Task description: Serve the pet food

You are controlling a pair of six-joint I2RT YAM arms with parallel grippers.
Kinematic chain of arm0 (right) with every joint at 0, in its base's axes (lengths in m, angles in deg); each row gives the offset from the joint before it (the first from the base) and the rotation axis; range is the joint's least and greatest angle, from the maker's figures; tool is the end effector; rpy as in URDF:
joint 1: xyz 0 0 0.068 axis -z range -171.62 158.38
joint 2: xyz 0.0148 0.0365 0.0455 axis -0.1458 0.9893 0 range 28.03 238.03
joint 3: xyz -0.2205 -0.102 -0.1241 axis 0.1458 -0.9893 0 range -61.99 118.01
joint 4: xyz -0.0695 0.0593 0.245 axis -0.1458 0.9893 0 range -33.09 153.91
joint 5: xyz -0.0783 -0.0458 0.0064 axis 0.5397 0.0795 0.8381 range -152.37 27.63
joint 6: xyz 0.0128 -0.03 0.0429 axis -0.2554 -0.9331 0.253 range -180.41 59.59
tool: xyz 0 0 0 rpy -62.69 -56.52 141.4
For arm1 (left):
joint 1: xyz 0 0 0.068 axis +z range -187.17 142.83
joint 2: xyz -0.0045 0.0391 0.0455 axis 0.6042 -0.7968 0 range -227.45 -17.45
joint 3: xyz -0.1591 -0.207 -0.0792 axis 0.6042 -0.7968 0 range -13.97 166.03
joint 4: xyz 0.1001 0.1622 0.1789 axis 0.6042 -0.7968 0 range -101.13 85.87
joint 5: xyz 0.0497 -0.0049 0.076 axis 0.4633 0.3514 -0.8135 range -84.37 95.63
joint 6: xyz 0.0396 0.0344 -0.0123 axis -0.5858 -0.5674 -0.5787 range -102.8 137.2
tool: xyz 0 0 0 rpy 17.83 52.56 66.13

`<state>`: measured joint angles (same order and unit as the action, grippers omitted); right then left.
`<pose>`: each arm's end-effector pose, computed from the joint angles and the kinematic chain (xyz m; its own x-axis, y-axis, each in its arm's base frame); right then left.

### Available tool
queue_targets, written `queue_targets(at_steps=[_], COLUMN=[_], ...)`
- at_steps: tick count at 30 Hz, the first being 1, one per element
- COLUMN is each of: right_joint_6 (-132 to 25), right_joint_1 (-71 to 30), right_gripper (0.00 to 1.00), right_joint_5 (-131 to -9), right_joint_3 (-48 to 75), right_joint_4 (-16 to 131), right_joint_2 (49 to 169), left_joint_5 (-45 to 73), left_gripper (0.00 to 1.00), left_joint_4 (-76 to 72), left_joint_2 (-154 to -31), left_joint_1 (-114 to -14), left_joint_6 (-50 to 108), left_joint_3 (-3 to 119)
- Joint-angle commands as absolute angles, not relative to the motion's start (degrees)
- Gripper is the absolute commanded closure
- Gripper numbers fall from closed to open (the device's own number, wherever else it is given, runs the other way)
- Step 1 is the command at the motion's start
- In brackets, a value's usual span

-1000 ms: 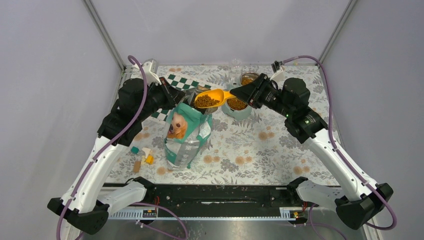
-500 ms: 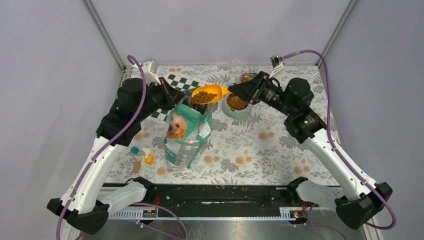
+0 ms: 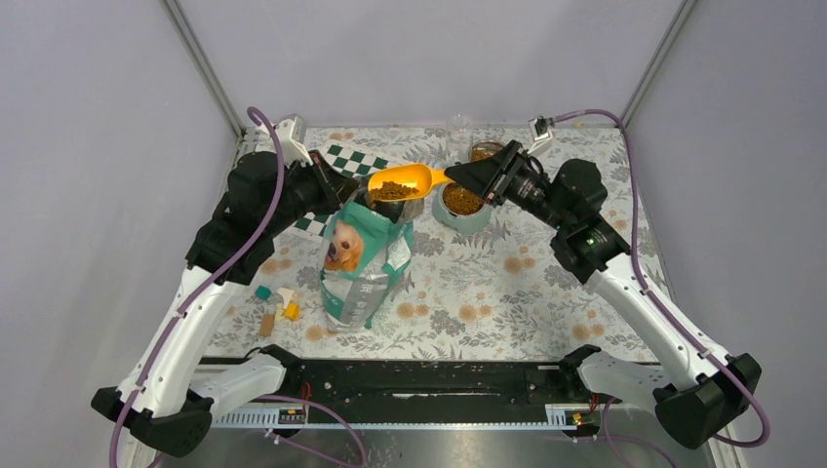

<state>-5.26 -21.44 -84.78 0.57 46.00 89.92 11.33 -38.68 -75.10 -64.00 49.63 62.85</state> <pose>0.2054 0.1334 0.4308 -0.5437 0.5628 -0.6226 -0.5908 0.2703 0.7602 0.1732 -0.0917 0.4447 -0.4862 -0.3520 -0.7998 0.3244 0.7772 -0.5393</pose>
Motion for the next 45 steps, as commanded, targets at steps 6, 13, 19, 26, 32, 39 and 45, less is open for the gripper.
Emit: queue_targets(at_steps=[6,13,19,26,32,39,45], right_joint_6=[15.5,22.4,26.3,27.5,27.9,25.9,20.8], right_joint_1=[-19.6,-17.3,-15.0,-13.2,-4.0,10.8,16.2], right_gripper=[1.0,1.0,1.0,1.0,1.0,1.0,1.0], right_joint_5=[-81.7,-80.7,-80.3,-79.5,-82.1,-86.0,-86.3], right_joint_3=[-7.8,-12.9,-14.8,-14.4,-14.5,-16.9,-14.4], right_joint_4=[32.3,21.4,12.0,8.4,8.5,8.1,13.6], right_joint_2=[87.9,86.0,86.7,89.3,90.7,94.0,100.3], left_joint_5=[9.6,9.5,9.7,10.3,10.3,9.6,9.4], left_gripper=[1.0,1.0,1.0,1.0,1.0,1.0,1.0], left_joint_4=[-31.4,-32.1,-32.0,-30.9,-30.8,-31.7,-31.9], left_joint_2=[-72.9,-72.9,-73.2,-74.0,-74.3,-74.3,-74.2], left_joint_1=[-63.4,-62.8,-62.6,-62.5,-62.3,-62.1,-62.1], left_joint_6=[49.4,48.9,48.7,48.8,48.9,48.7,47.6], left_joint_3=[68.8,69.1,69.2,68.8,68.5,68.6,67.9])
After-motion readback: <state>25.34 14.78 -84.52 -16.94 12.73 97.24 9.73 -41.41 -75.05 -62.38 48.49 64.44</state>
